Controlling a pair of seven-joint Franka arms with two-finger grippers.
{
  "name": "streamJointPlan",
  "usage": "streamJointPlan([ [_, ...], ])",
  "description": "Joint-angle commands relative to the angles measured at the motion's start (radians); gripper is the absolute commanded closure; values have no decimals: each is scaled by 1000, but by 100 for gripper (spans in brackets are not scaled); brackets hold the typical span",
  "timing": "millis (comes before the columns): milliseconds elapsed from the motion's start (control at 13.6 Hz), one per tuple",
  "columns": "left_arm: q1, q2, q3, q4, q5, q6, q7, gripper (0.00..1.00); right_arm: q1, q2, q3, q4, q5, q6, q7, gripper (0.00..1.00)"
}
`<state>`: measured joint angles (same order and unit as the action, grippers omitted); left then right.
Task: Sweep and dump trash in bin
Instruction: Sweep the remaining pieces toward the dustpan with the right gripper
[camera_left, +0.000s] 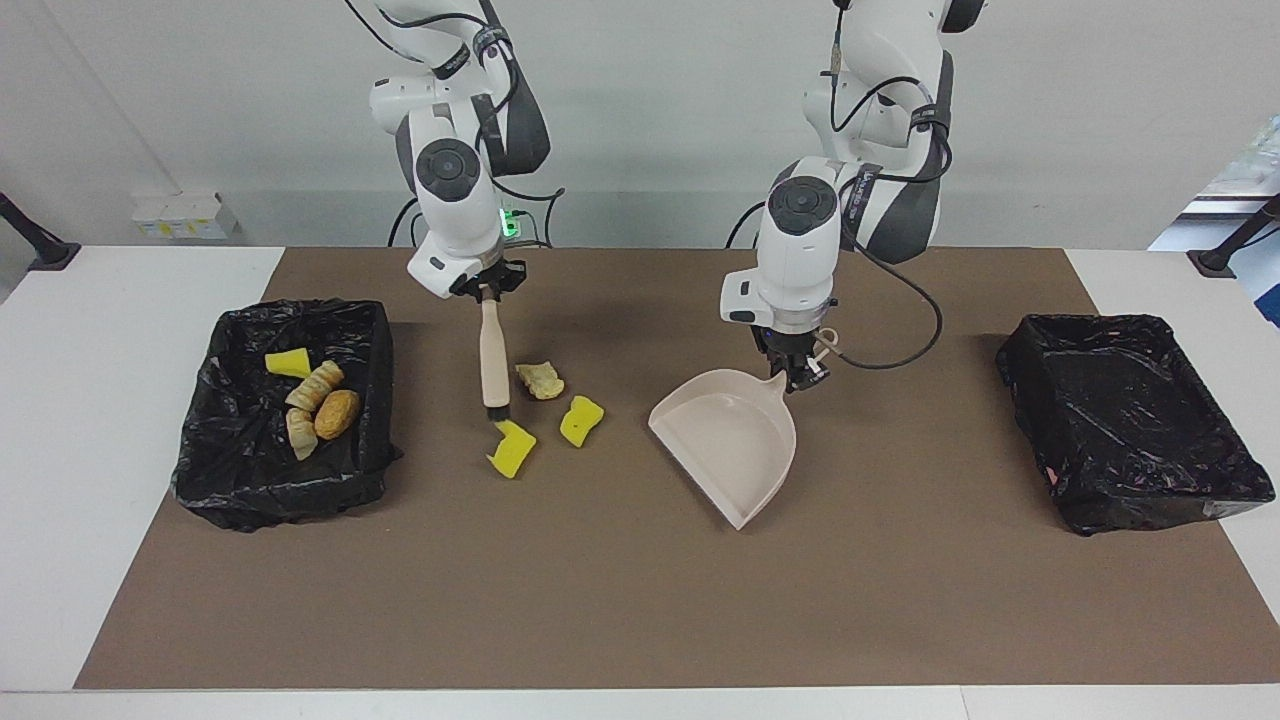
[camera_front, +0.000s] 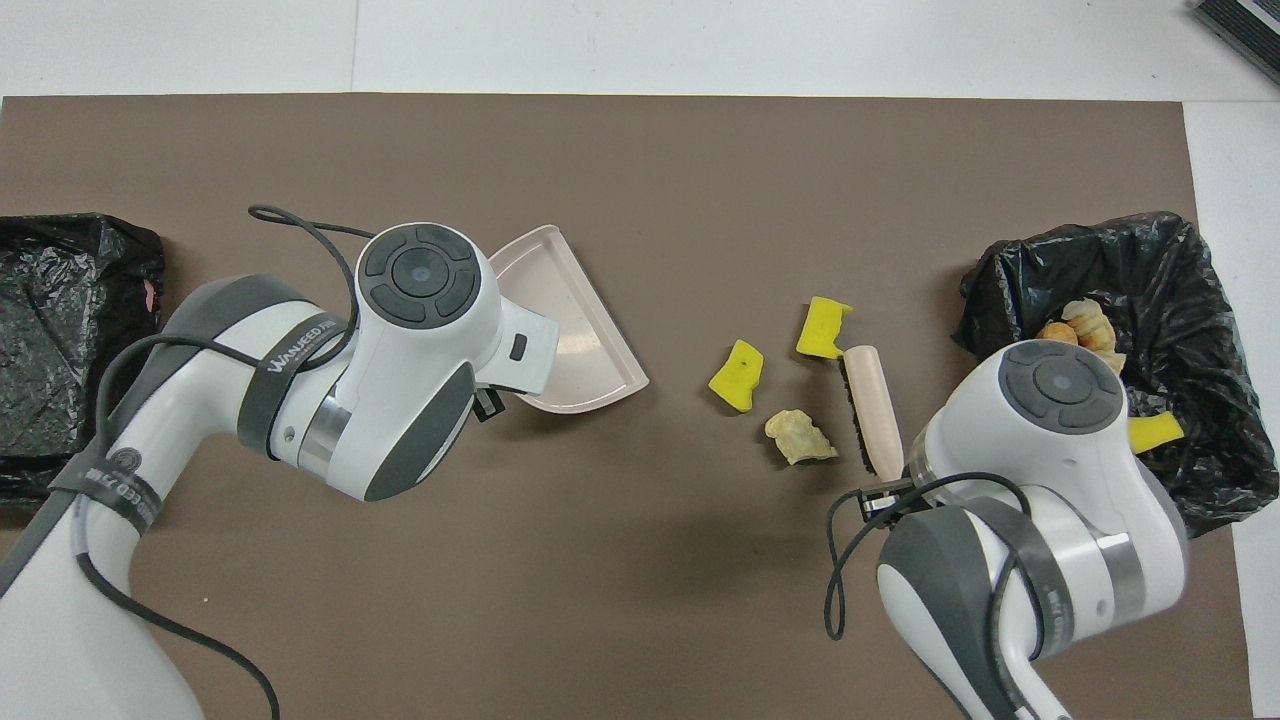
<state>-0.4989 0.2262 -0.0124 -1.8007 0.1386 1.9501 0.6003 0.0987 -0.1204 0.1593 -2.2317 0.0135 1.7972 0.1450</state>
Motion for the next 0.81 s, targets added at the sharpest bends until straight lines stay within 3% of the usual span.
streamJointPlan([
  [0,8,-19,-8,-19,29,-2,145,100,-14,-36,8,-32,-12,19,24,100],
  [367,-33,-74,-9,-103,50,9,213,100,12,7,14,133,-21,-84,31,100],
  [733,-93,-90,-9,-166,95,43,213,100,-16,96,14,133,-226,97,-108,100],
])
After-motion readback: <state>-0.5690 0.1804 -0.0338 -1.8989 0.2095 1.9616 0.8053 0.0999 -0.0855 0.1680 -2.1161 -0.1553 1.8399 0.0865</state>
